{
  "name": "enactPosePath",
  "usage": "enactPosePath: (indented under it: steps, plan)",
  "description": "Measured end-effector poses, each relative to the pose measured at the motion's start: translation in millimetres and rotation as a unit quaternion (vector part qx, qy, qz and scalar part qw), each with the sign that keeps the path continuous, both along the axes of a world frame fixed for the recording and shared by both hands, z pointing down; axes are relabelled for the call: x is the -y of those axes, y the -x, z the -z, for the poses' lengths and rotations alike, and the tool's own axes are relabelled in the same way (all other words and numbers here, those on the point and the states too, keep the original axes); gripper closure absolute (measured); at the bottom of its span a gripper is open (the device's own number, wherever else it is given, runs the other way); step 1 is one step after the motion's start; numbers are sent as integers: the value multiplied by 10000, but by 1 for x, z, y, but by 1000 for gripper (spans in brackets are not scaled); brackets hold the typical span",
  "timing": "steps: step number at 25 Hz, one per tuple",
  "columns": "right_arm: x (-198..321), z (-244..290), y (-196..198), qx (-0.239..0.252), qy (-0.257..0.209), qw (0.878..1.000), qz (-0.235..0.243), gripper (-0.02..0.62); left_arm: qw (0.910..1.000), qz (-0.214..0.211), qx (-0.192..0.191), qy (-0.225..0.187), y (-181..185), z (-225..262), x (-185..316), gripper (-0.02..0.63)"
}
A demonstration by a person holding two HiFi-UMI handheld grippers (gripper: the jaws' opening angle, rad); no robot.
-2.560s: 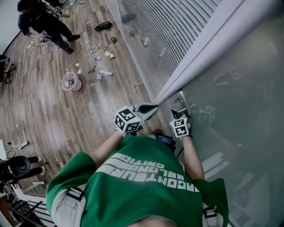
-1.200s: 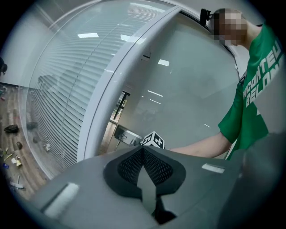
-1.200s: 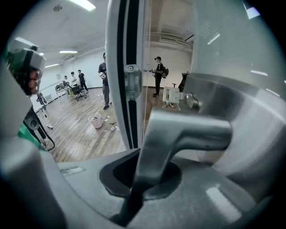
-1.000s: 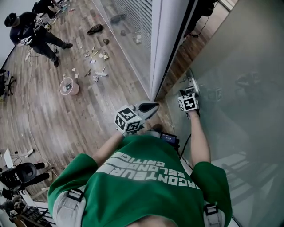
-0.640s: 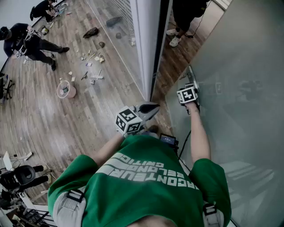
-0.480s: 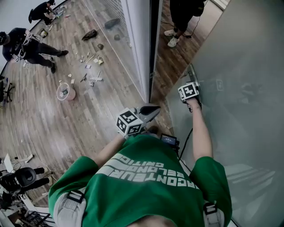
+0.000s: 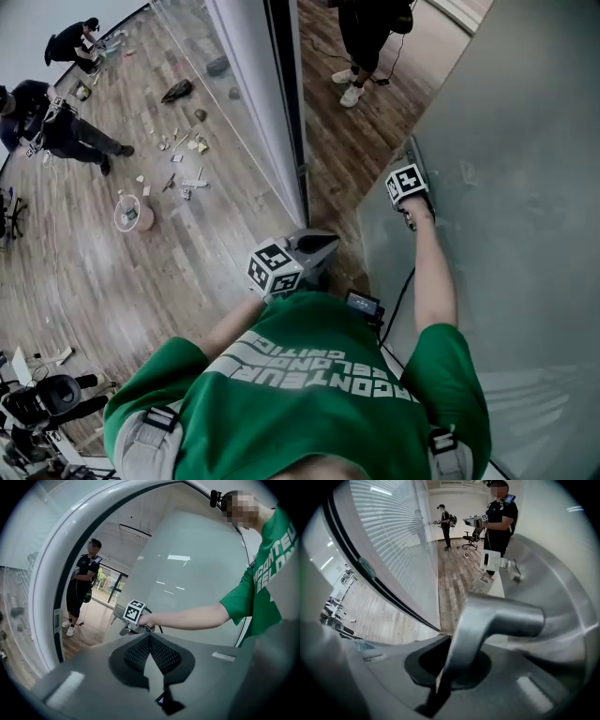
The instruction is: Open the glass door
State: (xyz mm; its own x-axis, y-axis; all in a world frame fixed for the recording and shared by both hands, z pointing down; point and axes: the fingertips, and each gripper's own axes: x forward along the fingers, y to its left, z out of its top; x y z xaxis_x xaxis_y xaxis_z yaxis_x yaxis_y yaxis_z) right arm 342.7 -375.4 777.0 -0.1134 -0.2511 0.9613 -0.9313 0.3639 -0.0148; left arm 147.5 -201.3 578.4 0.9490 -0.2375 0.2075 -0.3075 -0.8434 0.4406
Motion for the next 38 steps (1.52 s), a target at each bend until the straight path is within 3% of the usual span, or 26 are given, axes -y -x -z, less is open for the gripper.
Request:
enactPosePath:
  steps: [20, 38]
  plan:
    - [13, -11, -140, -21, 13, 9952, -977, 603, 9972, -739, -72, -3, -101, -13, 61, 589]
    - [15, 2, -257, 29, 34, 9850, -1724, 603, 9907, -1346, -164, 68, -196, 4, 111, 589]
